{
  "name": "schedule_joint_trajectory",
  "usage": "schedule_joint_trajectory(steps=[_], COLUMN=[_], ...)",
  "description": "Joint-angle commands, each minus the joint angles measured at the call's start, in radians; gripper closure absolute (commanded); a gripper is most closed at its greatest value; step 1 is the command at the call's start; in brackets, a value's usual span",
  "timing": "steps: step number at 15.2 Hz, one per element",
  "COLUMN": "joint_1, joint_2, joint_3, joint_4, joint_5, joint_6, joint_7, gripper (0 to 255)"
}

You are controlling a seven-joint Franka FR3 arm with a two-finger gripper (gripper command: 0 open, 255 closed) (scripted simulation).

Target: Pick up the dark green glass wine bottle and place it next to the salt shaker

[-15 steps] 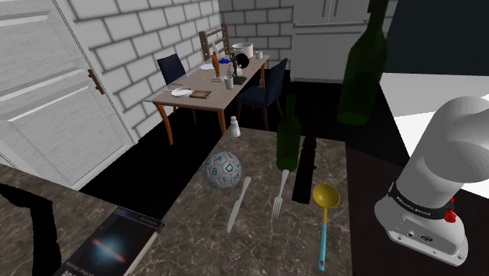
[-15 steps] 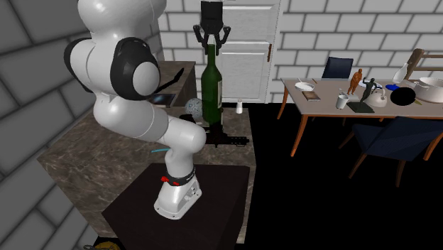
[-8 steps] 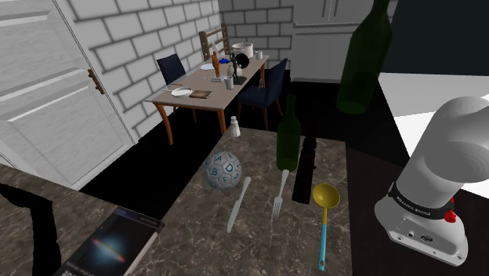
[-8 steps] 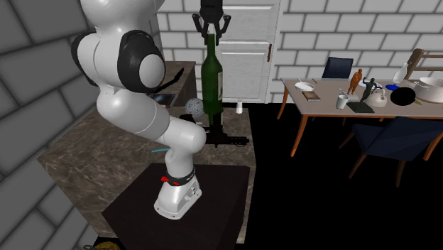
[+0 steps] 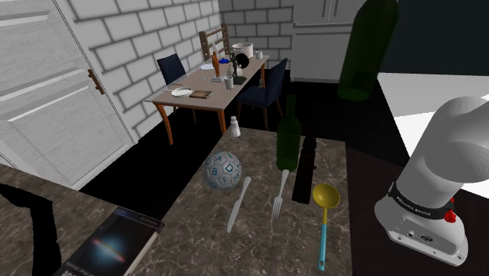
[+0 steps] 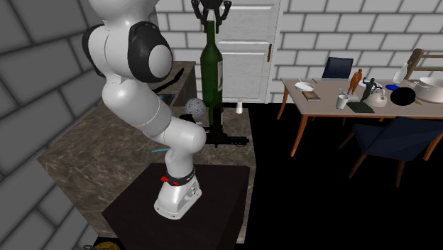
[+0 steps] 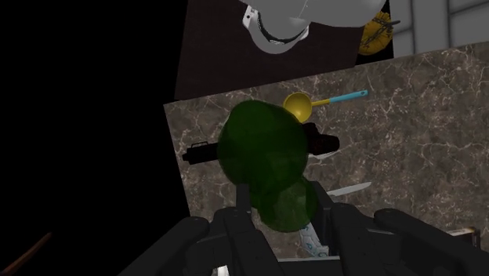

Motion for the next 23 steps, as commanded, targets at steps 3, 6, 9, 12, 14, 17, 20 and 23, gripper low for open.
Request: schedule_joint_trajectory(steps=[3,6,9,12,14,17,20,23], joint_1=[0.002,0.003,0.004,0.006,0.008,0.011,0.014,0.017], joint_2=[0.055,0.100,0.149,0.177,0.202,0.248,0.303,0.367], joint_3=[-0.002,-0.005,-0.008,-0.001,0.002,0.007,0.011,0.014], joint_4=[0.117,0.210,0.308,0.253,0.227,0.201,0.191,0.196], joint_5=[0.001,0.003,0.004,0.013,0.017,0.024,0.030,0.036], joint_6=[-0.062,-0.109,-0.159,-0.077,-0.025,0.046,0.112,0.171], joint_7=[-0.004,-0.007,-0.010,0.004,0.012,0.022,0.031,0.039], gripper=[255,255,255,255,255,255,255,255])
